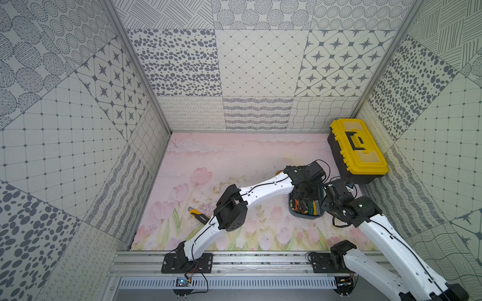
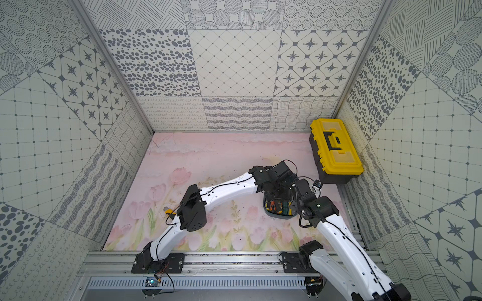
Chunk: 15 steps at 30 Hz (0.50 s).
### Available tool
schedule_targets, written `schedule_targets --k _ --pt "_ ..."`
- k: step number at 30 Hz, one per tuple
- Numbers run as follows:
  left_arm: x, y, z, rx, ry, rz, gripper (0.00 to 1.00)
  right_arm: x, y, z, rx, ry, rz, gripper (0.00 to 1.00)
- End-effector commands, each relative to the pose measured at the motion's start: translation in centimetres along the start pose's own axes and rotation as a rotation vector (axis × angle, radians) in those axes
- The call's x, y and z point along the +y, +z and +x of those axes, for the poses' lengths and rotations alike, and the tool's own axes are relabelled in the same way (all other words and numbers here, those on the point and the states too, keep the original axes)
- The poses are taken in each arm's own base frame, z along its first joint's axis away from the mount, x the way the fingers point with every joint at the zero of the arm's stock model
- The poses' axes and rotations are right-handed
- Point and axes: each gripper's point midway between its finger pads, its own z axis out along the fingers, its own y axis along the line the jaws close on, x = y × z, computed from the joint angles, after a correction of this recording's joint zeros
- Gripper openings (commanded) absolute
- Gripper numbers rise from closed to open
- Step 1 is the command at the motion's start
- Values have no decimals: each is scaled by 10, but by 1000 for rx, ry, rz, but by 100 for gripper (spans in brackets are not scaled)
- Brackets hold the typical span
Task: Put the screwdriver on the desktop into the storage box
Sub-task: Place the screwdriver in the storage box, then move the storage box to the center of the board.
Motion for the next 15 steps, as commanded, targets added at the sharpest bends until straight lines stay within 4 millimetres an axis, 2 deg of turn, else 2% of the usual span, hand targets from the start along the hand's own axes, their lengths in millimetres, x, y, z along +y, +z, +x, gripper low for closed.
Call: schedule_targets --k 1,5,8,12,15 --pt "33 -64 -54 -236 -105 7 54 22 13 -9 42 -27 -41 56" --pt "98 -96 -66 -317 -246 -29 54 30 39 -17 90 -57 -34 56" --pt "144 -112 -61 -337 -325 -64 54 35 60 -20 133 -86 -43 53" --pt "199 -127 -48 -353 -422 -127 52 47 80 -28 135 -124 -71 40" --pt "225 -142 -40 -384 -461 -157 52 55 87 -33 123 -156 -86 27"
